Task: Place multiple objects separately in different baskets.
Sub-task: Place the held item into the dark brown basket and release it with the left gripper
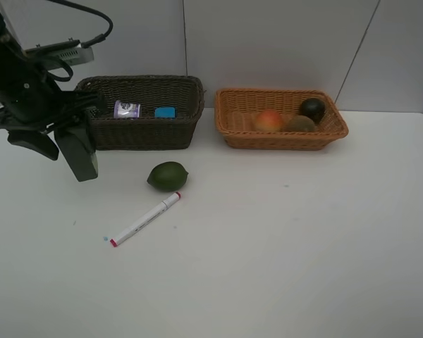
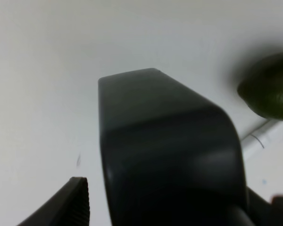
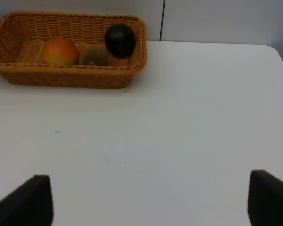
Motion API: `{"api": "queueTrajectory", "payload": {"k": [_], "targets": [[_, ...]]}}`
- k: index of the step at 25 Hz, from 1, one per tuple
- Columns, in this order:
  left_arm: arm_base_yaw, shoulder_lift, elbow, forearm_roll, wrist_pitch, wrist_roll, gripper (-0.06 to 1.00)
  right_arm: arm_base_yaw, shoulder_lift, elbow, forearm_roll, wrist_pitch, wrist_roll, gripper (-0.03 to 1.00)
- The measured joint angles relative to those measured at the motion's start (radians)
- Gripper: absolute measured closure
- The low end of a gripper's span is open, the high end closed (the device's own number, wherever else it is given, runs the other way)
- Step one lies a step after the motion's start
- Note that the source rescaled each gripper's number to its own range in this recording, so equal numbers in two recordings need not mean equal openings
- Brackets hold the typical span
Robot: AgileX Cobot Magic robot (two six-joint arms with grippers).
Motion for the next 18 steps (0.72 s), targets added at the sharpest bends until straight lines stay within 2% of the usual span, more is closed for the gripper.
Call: {"api": "queueTrajectory", "payload": {"k": [4, 9, 18], "targets": [[0.000, -0.054, -0.010, 0.010, 0.036, 0.000, 0.23, 0.000, 0.000, 0.000, 0.000, 0.000, 0.000, -0.03], [0.000, -0.062, -0.103, 0.046, 0.073, 0.000, 0.23, 0.000, 0.000, 0.000, 0.000, 0.000, 0.000, -0.03], [0.000, 0.010, -0.351, 0.195, 0.081, 0.005, 0.23, 0.000, 0.000, 0.000, 0.000, 0.000, 0.000, -0.03]]}}
